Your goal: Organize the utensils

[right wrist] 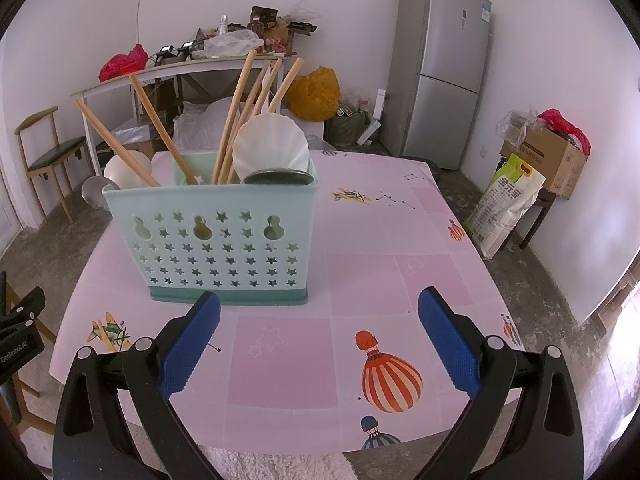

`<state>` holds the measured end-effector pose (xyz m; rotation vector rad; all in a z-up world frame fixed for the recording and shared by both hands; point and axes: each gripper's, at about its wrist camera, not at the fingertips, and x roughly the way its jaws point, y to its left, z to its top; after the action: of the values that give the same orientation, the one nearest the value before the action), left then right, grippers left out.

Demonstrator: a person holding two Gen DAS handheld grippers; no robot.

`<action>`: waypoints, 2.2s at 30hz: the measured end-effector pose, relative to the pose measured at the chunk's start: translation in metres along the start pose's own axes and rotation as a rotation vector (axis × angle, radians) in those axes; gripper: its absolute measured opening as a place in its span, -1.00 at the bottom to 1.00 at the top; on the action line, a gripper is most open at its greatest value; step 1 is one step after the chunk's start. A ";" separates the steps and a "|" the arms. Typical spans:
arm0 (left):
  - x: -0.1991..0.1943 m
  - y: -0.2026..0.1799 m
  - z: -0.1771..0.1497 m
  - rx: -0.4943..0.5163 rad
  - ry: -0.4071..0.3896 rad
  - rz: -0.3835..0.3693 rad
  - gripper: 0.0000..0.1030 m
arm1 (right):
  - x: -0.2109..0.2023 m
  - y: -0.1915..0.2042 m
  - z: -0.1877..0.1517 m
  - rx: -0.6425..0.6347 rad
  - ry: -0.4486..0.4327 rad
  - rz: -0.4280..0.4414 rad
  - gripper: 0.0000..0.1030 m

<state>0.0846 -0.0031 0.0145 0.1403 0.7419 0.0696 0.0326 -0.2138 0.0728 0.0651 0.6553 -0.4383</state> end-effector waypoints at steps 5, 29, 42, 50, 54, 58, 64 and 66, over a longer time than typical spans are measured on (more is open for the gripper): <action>0.002 0.000 -0.001 0.000 0.003 -0.001 0.84 | 0.000 0.000 0.000 -0.001 0.000 0.000 0.87; 0.004 0.000 -0.004 -0.002 0.008 -0.008 0.83 | 0.001 -0.001 0.001 -0.003 0.005 -0.001 0.87; 0.005 -0.001 -0.005 -0.004 0.009 -0.010 0.83 | 0.002 -0.002 0.001 -0.003 0.006 -0.001 0.87; 0.006 0.000 -0.006 -0.005 0.010 -0.011 0.83 | 0.002 -0.003 0.001 -0.003 0.006 -0.001 0.87; 0.006 0.002 -0.005 -0.004 0.010 -0.012 0.84 | 0.002 -0.002 0.001 -0.004 0.006 -0.001 0.87; 0.006 0.000 -0.007 -0.005 0.011 -0.013 0.83 | 0.002 -0.002 0.001 -0.004 0.005 -0.002 0.87; 0.007 0.001 -0.006 -0.006 0.012 -0.014 0.84 | 0.002 -0.002 0.000 -0.006 0.007 -0.001 0.87; 0.007 0.001 -0.007 -0.006 0.012 -0.015 0.83 | 0.001 -0.002 0.000 -0.006 0.006 0.000 0.87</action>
<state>0.0850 -0.0006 0.0051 0.1287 0.7551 0.0584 0.0326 -0.2160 0.0723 0.0609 0.6626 -0.4366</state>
